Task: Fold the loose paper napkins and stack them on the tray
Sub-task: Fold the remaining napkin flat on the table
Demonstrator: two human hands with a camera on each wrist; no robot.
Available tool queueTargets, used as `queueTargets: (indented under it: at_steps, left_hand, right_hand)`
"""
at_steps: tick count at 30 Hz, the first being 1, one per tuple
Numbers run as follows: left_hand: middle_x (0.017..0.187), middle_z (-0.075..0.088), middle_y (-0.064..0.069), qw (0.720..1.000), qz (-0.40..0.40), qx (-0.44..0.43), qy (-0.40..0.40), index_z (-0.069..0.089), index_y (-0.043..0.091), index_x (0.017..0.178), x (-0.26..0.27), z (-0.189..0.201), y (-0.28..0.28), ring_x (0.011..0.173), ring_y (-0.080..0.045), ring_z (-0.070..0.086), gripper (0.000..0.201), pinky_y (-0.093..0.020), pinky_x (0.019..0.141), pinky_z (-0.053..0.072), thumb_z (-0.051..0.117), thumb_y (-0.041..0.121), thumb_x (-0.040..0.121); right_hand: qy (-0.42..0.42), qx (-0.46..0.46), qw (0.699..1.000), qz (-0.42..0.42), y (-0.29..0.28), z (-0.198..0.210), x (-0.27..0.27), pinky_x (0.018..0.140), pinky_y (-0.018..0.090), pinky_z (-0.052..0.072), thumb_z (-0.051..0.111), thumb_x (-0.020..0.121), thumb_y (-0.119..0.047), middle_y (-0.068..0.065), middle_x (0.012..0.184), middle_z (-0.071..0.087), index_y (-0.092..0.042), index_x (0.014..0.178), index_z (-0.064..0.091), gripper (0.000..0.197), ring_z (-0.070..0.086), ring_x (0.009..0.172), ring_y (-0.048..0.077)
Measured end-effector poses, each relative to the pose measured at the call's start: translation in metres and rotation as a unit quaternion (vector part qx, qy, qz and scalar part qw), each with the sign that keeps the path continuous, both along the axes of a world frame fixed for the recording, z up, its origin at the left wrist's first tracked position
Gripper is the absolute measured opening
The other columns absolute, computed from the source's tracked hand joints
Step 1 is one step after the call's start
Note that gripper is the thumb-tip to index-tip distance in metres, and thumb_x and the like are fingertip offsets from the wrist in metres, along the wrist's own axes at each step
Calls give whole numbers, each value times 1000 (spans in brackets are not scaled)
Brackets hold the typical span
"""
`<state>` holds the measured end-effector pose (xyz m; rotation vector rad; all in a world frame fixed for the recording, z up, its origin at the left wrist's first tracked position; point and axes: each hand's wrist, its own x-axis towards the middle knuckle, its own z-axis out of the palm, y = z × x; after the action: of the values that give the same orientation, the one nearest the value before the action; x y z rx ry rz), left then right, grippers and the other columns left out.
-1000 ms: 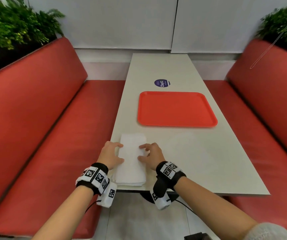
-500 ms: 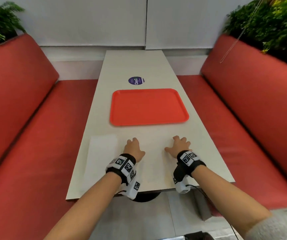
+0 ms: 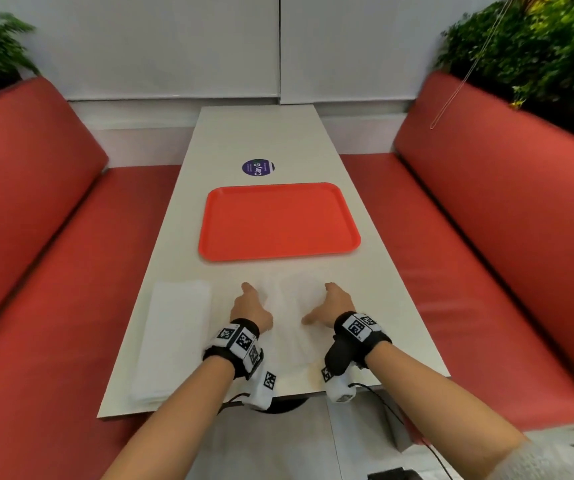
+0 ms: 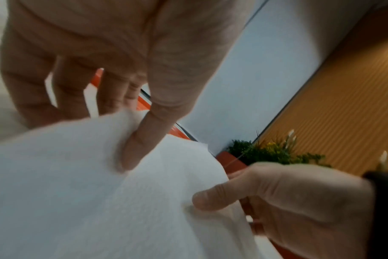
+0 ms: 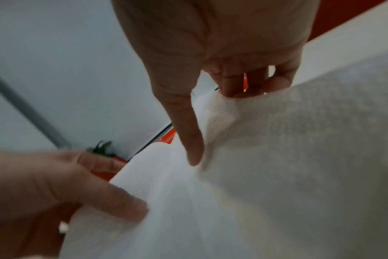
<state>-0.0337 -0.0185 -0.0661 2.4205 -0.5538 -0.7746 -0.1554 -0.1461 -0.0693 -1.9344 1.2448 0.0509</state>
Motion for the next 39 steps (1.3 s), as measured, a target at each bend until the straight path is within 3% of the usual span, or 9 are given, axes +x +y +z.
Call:
queueTargets:
  at_steps: [4,7,15,17,20,23,27,33,39]
  left_hand:
    - [116,55,-19,987,67,-116,85,34,14,122,4,7,17,91,-27,56,70,-31,66,50,79,1,69]
    - [113,53,-17,967,117,-186,128,37,16,119,6,15,28,92,-28,58,71,-32,66,52,82,2,67]
    - [106,70,-3,913,37,-329,239,36,23,134,-28,42,16,100,-14,67,66,-32,82,52,76,28,82]
    - [107,74,-2,893,1,-372,253,31,27,138,-34,47,12,106,-14,68,59,-41,92,51,64,36,90]
    - [109,73,-9,868,21,-437,233,36,25,136,-32,47,11,107,-23,68,52,-42,91,53,64,16,92]
    - [113,68,-8,878,64,-442,172,51,20,125,-27,47,13,105,-22,66,54,-34,81,58,76,4,80]
    - [113,67,-7,909,62,-353,211,60,19,113,-24,47,24,101,-20,68,43,-43,86,58,80,29,77]
    - [84,68,-3,933,74,-330,124,71,5,89,-20,40,69,84,-21,68,22,-30,65,55,81,20,76]
    - [68,62,11,948,109,-298,-17,62,21,64,8,45,126,68,-6,58,22,-14,61,42,79,20,79]
  right_hand:
    - [-87,13,996,-16,-8,3,-11,62,23,47,84,68,-37,-2,80,67,-16,80,68,29,64,82,20]
    - [-121,2,992,-23,-11,4,-25,52,21,38,76,78,-33,-2,64,61,-15,60,62,29,59,68,18]
    - [-264,86,960,-29,6,-1,-34,91,41,54,68,87,-28,-2,100,73,-20,101,70,16,70,93,21]
    - [-332,131,933,-53,12,9,-33,86,40,56,65,90,-24,4,104,74,-16,106,68,18,71,94,22]
    - [-405,203,888,-75,18,32,-33,69,27,55,60,94,-17,6,106,73,-14,113,65,20,71,93,21]
    - [-428,221,873,-72,21,45,-34,64,25,54,58,95,-16,2,105,74,-20,114,63,20,71,91,18]
    - [-409,216,885,-43,30,47,-28,63,26,53,56,95,-17,-2,98,74,-25,109,63,17,71,85,16]
    - [-345,284,888,-108,62,39,-11,65,30,52,27,97,-62,2,88,68,-19,106,64,58,64,78,19]
    - [-333,187,924,14,110,39,26,59,33,56,63,90,-11,11,96,73,-10,102,67,13,69,79,23]
